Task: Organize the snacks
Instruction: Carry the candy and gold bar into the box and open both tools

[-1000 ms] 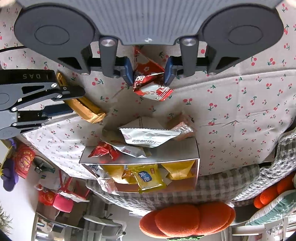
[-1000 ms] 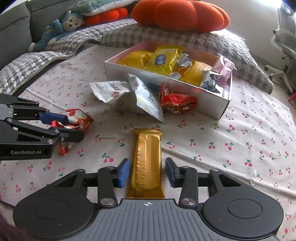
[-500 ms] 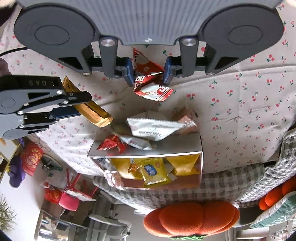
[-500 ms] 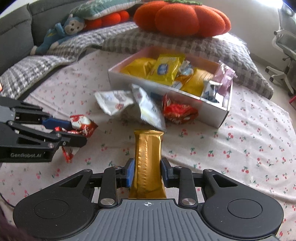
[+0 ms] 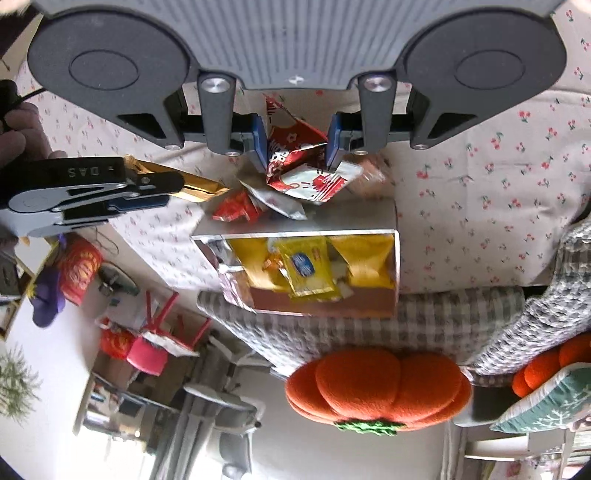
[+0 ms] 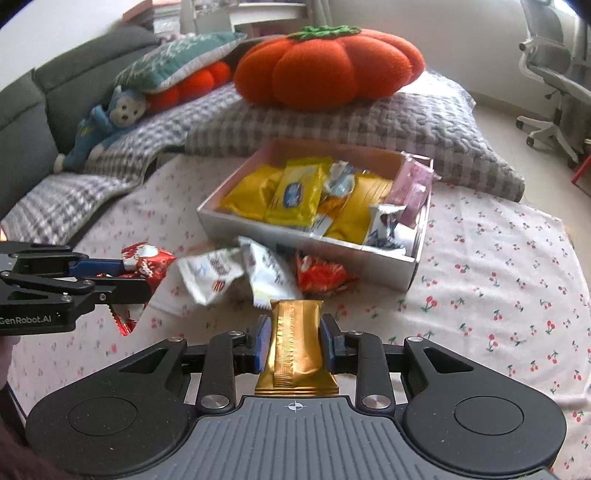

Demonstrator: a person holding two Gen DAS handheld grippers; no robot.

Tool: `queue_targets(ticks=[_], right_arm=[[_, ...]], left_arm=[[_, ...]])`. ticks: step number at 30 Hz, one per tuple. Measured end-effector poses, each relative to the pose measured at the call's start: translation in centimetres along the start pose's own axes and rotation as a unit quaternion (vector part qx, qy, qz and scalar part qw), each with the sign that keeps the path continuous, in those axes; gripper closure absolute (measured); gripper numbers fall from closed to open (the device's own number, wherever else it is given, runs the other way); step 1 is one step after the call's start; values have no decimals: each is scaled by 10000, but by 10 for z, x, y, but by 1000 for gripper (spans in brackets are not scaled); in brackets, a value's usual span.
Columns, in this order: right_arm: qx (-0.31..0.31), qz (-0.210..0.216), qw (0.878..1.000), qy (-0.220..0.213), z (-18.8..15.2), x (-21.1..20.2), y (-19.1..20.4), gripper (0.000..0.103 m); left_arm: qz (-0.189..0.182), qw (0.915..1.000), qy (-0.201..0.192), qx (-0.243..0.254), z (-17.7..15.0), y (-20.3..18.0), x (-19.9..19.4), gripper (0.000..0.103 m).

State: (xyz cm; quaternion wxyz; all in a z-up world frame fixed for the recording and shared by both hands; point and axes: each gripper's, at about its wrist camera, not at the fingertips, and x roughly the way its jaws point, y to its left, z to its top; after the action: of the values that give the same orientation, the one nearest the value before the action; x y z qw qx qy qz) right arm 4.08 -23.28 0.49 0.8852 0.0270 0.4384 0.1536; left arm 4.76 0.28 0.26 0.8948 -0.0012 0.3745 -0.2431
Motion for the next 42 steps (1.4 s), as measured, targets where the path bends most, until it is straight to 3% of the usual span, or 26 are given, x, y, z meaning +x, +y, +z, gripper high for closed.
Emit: queue_targets(ticks=[13, 21, 35, 42], right_arm=[[416, 67, 9989, -192, 27, 2, -18, 76], [821, 31, 9949, -583, 51, 7, -30, 76], [1341, -261, 9876, -774, 72, 70, -51, 76], [1441, -312, 9855, -835, 78, 91, -56, 76]], left_arm=[[111, 9992, -176, -339, 24, 18, 18, 74], [353, 9976, -270, -534, 42, 29, 43, 74], [275, 9961, 55, -831, 65, 45, 109, 74], [416, 9983, 79, -394, 66, 43, 127, 73]])
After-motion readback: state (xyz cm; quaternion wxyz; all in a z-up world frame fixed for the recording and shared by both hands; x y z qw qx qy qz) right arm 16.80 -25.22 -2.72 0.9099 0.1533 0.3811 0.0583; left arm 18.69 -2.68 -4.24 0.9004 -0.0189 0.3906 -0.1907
